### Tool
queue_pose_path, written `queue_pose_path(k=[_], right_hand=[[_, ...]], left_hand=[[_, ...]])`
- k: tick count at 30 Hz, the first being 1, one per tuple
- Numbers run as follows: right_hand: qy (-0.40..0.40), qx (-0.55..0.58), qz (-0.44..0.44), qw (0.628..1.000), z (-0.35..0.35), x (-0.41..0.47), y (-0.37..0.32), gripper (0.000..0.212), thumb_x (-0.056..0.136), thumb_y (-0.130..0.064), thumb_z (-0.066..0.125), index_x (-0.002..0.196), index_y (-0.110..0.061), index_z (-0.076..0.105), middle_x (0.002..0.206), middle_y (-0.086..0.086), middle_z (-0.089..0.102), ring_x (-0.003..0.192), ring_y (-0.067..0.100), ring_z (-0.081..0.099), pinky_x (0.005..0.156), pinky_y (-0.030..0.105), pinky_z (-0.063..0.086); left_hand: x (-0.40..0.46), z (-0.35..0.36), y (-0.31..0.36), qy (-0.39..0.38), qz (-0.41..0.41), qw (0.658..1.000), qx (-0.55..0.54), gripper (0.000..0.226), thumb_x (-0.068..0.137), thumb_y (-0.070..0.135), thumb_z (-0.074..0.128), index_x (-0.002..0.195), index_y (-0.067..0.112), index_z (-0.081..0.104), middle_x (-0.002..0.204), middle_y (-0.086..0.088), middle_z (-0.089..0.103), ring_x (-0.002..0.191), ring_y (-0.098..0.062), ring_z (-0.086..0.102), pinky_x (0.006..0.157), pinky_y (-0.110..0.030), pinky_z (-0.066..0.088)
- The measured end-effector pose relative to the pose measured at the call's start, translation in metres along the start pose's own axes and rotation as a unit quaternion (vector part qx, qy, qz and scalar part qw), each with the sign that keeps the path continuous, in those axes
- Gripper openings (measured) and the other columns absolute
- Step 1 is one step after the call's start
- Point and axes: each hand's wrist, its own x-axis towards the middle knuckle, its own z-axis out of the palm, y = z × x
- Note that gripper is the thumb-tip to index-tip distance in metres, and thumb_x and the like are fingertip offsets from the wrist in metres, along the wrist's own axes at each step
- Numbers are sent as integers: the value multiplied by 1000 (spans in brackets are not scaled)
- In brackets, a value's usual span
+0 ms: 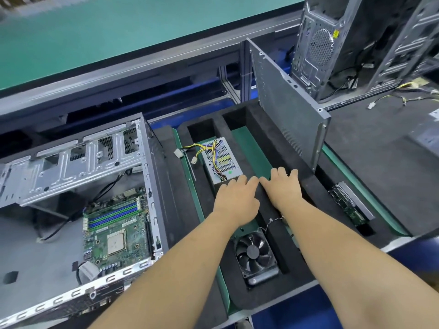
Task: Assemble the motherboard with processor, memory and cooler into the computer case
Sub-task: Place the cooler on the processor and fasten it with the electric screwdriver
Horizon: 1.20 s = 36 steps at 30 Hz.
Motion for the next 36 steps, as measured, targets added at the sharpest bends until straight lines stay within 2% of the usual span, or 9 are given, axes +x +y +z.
queue_pose_path(k=[8,15,18,22,27,30,32,34,36], right_hand=[[7,31,57,998,-26,-10,11,69,83,-21,70,141,-22,32,130,14,45,124,34,40,103,54,36],[58,25,124,990,-78,-32,1,67,83,-30,70,139,-20,35,132,19,45,122,38,42,103,56,38],[110,29,144,983,-105,-43,-6,65,82,-29,71,136,-19,36,130,20,45,119,38,43,101,55,40],[184,93,156,966,-151,-55,-18,71,77,-21,75,136,-20,35,127,20,44,116,37,42,95,51,42],[315,211,104,920,-207,-65,-58,82,74,-21,83,138,-24,33,129,17,43,118,37,41,89,48,43],[381,259,39,887,-233,-72,-96,92,69,-31,89,142,-25,33,124,15,45,111,34,42,84,43,47],[420,292,-10,859,-245,-77,-124,93,67,-27,88,143,-25,35,122,13,45,108,32,41,84,40,48],[424,352,-71,832,-253,-80,-152,93,66,-22,87,144,-25,38,121,9,43,110,30,38,83,39,48],[388,426,-130,807,-257,-82,-177,92,65,-22,87,142,-28,39,120,5,43,110,28,36,84,38,47]], left_hand=[[-1,-16,-3,8,-6,1000,13,37,93,24,43,129,16,43,112,-7,51,99,-32,52,72,-38,33],[-8,-44,-11,16,-18,1000,4,35,92,26,45,125,17,43,117,-8,53,105,-32,52,75,-41,33],[-15,-58,-20,28,-28,999,-12,39,91,26,48,128,17,42,122,-7,52,108,-32,51,79,-41,36],[-29,-80,-40,72,-49,993,-83,58,88,25,56,141,16,34,133,-9,48,121,-33,46,94,-45,42],[-54,-109,-82,177,-109,959,-191,84,89,16,62,156,19,12,146,-8,37,128,-33,40,97,-45,42],[-76,-122,-121,218,-120,944,-218,98,86,15,67,157,26,1,153,-4,26,133,-31,36,98,-48,44],[-93,-130,-147,254,-132,934,-215,104,83,14,70,156,29,-2,157,-4,21,135,-32,34,97,-50,46],[-109,-135,-173,287,-155,925,-195,110,80,13,73,155,35,-6,161,-5,14,138,-33,30,98,-50,46],[-127,-138,-199,313,-183,914,-179,116,76,12,76,153,40,-7,163,-5,6,143,-33,24,103,-49,44]])
